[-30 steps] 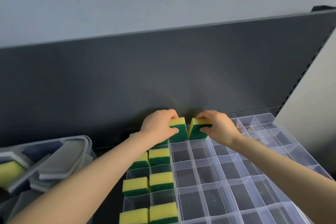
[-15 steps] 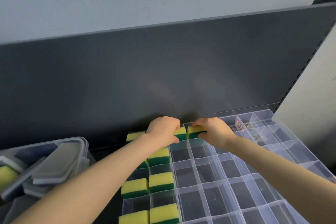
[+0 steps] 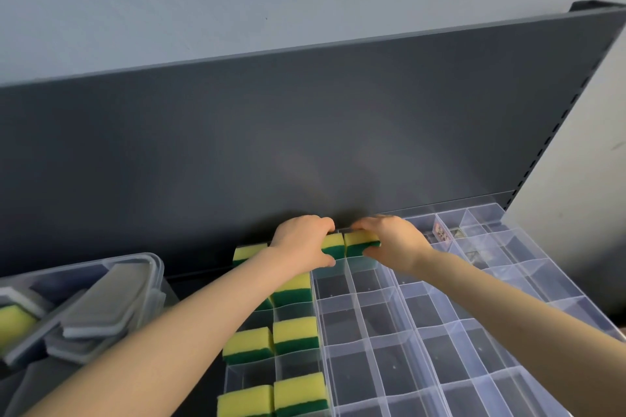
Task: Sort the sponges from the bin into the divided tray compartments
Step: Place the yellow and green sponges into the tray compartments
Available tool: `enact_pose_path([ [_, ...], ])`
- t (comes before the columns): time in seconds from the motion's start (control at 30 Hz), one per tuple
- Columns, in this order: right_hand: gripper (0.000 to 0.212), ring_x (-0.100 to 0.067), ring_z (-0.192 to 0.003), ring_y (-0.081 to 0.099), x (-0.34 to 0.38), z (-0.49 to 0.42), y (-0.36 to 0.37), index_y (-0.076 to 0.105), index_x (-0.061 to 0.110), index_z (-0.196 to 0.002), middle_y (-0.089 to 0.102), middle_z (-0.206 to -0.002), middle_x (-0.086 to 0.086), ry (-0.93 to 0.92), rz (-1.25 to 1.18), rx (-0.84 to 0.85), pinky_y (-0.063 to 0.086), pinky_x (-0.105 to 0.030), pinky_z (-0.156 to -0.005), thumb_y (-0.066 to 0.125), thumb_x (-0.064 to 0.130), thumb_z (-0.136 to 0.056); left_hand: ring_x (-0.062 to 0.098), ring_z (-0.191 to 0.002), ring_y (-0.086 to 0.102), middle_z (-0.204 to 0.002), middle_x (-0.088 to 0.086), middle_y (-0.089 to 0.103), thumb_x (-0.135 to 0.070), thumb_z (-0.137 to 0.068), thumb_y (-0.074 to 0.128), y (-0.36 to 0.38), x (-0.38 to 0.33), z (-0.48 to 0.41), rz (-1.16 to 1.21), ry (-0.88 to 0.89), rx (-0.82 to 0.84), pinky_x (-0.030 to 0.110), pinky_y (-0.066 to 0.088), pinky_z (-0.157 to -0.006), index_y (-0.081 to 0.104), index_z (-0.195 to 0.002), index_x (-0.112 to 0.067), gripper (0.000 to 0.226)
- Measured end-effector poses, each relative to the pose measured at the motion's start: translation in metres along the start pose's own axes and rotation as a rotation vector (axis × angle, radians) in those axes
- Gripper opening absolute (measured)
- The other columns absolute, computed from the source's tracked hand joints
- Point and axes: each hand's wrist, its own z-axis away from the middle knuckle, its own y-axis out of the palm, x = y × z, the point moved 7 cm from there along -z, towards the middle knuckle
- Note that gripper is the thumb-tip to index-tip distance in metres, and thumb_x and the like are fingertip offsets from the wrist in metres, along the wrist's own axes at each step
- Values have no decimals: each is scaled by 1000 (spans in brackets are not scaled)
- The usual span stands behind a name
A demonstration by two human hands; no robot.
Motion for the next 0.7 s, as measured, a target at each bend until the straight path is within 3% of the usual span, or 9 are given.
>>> enact_pose_path([
  [0.17,51,-19,-113,56,0,9,-16,49,27,-131,57,-129,5,24,20,-19,47,-31,-92,64,21,-83,19,-107,59,-123,-3,60,-46,-78,71,-19,2,10,8,-14,-33,33,54,-81,48,-135,-25,65],
  [0.33,46,-18,-117,55,12,25,-45,49,27,-132,54,-134,6,-19,-22,-84,44,-31,-98,60,27,-88,15,-105,58,-122,-7,59,-46,-86,63,-53,13,41,-10,-53,-95,32,52,-79,52,-131,-29,49],
  [0.7,30,-18,-101,62,88,58,-47,62,24,-117,67,-112,6,-225,-61,-106,53,-35,-84,58,23,-87,7,-99,60,-113,-14,64,-48,-87,60,-72,58,163,-71,-333,-144,29,51,-75,59,-121,-35,37],
])
